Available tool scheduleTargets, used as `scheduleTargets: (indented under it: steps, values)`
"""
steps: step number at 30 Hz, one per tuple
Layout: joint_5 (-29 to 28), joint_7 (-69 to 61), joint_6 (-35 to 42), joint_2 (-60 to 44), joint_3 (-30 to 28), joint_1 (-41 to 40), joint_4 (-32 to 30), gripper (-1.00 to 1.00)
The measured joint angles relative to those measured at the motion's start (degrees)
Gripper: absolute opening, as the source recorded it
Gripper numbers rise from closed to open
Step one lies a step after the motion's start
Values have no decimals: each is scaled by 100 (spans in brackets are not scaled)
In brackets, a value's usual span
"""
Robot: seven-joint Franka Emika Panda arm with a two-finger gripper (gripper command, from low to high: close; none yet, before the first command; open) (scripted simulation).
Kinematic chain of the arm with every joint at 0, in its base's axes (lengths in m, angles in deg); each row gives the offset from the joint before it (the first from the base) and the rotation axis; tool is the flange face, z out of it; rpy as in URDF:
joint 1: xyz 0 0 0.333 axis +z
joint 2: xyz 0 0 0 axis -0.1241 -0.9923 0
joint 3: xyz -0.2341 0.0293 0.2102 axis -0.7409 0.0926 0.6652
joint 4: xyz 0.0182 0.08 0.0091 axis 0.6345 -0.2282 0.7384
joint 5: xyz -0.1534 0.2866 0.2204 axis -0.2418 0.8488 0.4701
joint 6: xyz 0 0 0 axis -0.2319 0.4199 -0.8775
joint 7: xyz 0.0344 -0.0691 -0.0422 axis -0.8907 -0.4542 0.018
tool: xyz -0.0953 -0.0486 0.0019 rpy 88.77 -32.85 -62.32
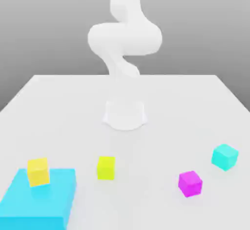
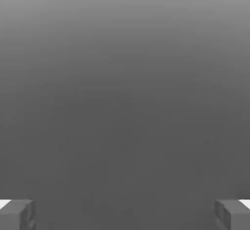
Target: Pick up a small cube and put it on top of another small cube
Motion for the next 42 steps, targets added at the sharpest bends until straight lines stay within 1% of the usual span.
scheduleTargets:
  steps: [12,15,17,20,23,25,26,33,37,42]
  values:
    - [-211,-188,-1809,-2008,-299,-294,-2271,0]
    - [-240,-269,-2334,-2614,-410,-372,-2916,0]
    - [-233,-346,-2812,-3200,-493,-415,-3311,0]
    - [-15,-549,-3666,-4294,-465,-470,-3475,0]
    - [166,-684,-4228,-4987,-202,-697,-3399,0]
    - [163,-689,-4575,-5409,-38,-870,-3330,0]
    - [155,-687,-4693,-5553,8,-920,-3305,-100]
    - [124,-660,-4696,-5558,15,-932,-3305,-100]
    - [-19,-551,-4123,-4861,-137,-817,-3429,-100]
    - [-36,-542,-3293,-3870,-109,-781,-3590,-100]
